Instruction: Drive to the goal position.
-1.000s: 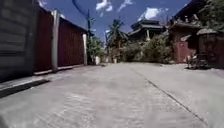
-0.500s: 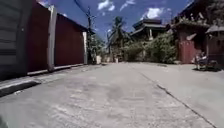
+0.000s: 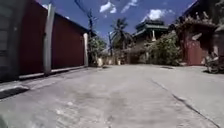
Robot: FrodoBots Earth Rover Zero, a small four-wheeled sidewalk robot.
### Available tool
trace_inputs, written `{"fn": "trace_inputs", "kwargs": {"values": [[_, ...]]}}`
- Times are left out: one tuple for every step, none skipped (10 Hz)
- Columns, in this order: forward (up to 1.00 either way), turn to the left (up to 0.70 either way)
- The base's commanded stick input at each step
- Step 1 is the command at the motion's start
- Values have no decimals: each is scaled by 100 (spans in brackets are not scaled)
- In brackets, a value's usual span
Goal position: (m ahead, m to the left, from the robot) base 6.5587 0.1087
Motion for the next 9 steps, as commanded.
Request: {"fn": "trace_inputs", "kwargs": {"values": [[100, -40], [100, -40], [100, 0], [100, 2], [100, 1], [100, 9], [100, 0], [100, 0], [100, 0]]}}
